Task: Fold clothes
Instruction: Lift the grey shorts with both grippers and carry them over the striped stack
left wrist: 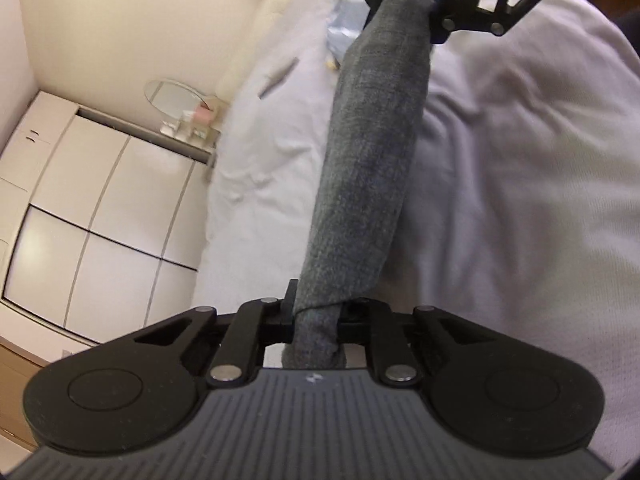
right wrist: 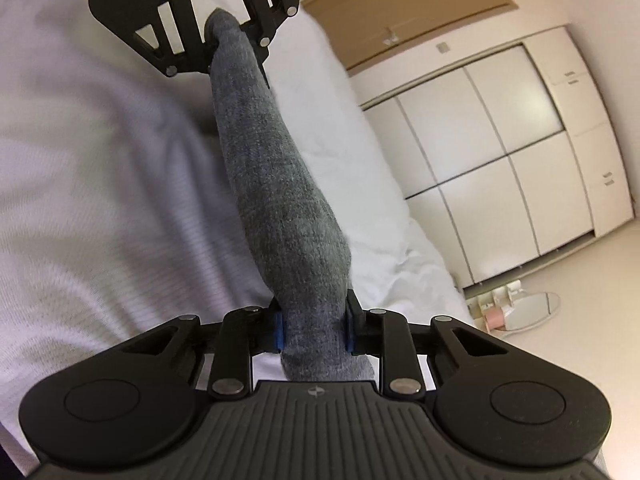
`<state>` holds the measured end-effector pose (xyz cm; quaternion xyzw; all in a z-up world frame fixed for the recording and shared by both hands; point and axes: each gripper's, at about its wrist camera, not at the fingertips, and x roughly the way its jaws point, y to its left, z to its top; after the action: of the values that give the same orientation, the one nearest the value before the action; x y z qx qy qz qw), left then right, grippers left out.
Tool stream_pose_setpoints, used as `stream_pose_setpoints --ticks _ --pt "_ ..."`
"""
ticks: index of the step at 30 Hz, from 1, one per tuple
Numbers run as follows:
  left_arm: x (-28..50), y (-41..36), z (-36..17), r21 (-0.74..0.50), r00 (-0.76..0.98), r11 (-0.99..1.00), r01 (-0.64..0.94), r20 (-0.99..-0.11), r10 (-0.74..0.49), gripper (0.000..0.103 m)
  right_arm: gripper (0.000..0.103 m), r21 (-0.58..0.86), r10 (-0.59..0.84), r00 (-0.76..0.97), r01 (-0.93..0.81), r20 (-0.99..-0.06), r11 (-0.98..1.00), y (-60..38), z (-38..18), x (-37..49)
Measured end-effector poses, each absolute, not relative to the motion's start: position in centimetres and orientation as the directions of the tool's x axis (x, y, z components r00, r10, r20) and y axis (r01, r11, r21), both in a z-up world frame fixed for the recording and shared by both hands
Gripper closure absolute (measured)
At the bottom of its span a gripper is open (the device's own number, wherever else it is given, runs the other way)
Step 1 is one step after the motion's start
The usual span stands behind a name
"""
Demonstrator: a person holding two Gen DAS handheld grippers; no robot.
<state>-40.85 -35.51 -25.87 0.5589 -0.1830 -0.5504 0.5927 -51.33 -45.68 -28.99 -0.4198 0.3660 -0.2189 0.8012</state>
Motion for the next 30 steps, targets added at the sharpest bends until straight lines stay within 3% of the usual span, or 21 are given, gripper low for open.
stream_pose_setpoints --ticks 8,20,25,30 --pt "-43.0 -34.3 -22.4 0.874 0.228 -0.234 0.426 -0.354 -0.907 0.091 0.079 -0.828 -0.706 0.599 0.122 -0.378 0.547 -43.2 -24.4 -54.5" --pt "-47.9 -35.7 -20.8 0.865 0.129 -0.289 0.41 -0.368 -0.921 0.091 0.08 -0.798 -0.746 0.531 0.197 -0.401 0.57 -41.8 -22.8 -60.4" --pt "-50.2 -39.8 -20.1 0.873 0.084 -0.324 0.365 -0.377 -0.922 0.091 0.08 -0.774 -0.754 0.51 0.238 -0.414 0.587 -43.2 -22.2 -62.5" --pt "-53.5 -49.1 -18.4 0.881 0.017 -0.328 0.34 -0.354 -0.935 0.091 0.08 -0.757 -0.793 0.453 0.317 -0.408 0.571 -48.3 -20.7 -65.3"
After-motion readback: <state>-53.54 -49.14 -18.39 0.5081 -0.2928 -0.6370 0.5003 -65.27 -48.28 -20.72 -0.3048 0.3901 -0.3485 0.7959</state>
